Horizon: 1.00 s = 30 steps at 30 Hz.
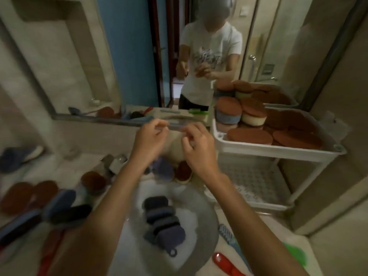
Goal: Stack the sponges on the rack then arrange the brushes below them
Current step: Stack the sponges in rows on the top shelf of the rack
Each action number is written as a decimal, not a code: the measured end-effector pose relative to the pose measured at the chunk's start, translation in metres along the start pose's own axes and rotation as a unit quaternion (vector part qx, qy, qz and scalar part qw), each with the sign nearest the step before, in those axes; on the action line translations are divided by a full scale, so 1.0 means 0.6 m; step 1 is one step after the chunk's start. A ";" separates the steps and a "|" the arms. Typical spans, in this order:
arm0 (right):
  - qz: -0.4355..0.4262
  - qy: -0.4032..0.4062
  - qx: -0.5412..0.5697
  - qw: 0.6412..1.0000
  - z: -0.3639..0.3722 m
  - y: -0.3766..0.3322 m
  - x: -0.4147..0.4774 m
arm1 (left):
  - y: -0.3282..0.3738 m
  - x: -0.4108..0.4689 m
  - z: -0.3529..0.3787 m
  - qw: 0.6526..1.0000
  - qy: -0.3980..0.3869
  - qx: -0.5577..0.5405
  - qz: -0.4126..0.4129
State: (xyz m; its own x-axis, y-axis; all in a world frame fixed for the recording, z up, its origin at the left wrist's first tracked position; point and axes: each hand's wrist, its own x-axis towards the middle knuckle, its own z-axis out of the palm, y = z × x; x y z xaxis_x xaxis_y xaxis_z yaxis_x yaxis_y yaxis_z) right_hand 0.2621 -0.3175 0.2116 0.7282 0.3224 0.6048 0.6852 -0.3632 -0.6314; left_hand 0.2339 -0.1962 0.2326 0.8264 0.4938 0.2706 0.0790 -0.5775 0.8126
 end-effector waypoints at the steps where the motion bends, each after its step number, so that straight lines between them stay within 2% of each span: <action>1: 0.010 -0.031 0.022 0.999 0.034 -0.010 -0.022 | -0.037 -0.020 -0.019 0.999 0.016 0.007 -0.037; 3: 0.043 -0.095 0.044 0.994 0.101 -0.022 -0.067 | -0.114 -0.062 -0.051 0.993 0.028 0.013 -0.116; 6: 0.091 -0.200 0.054 0.974 0.198 -0.032 -0.134 | -0.232 -0.127 -0.092 0.978 0.003 0.024 -0.209; 8: 0.134 -0.266 0.051 0.953 0.259 -0.041 -0.175 | -0.306 -0.161 -0.121 0.964 -0.019 0.058 -0.260; 11: 0.168 -0.318 0.030 0.932 0.352 -0.062 -0.222 | -0.410 -0.190 -0.175 0.949 -0.049 0.076 -0.302; 15: 0.114 -0.408 -0.042 0.905 0.479 -0.096 -0.250 | -0.519 -0.183 -0.259 0.937 -0.054 0.147 -0.311; 20: 0.072 -0.449 -0.131 0.881 0.603 -0.112 -0.231 | -0.612 -0.145 -0.350 0.925 0.026 0.256 -0.279; 23: 0.098 -0.480 -0.177 0.854 0.639 -0.105 -0.216 | -0.647 -0.123 -0.382 0.905 -0.029 0.319 -0.280; 27: 0.123 -0.526 -0.223 0.811 0.642 -0.103 -0.208 | -0.684 -0.107 -0.392 0.888 -0.106 0.344 -0.287; 30: 0.110 -0.509 -0.250 0.817 0.639 -0.104 -0.215 | -0.703 -0.105 -0.397 0.886 -0.115 0.350 -0.283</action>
State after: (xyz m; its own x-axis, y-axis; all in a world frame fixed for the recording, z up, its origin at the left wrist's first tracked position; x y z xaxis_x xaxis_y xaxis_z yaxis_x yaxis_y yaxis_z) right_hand 0.1315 -0.0014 -0.0129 0.6437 0.6681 -0.3733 0.6284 -0.7398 -0.2404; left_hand 0.0157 0.1715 -0.0042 0.6288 0.7342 -0.2560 0.7770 -0.5802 0.2442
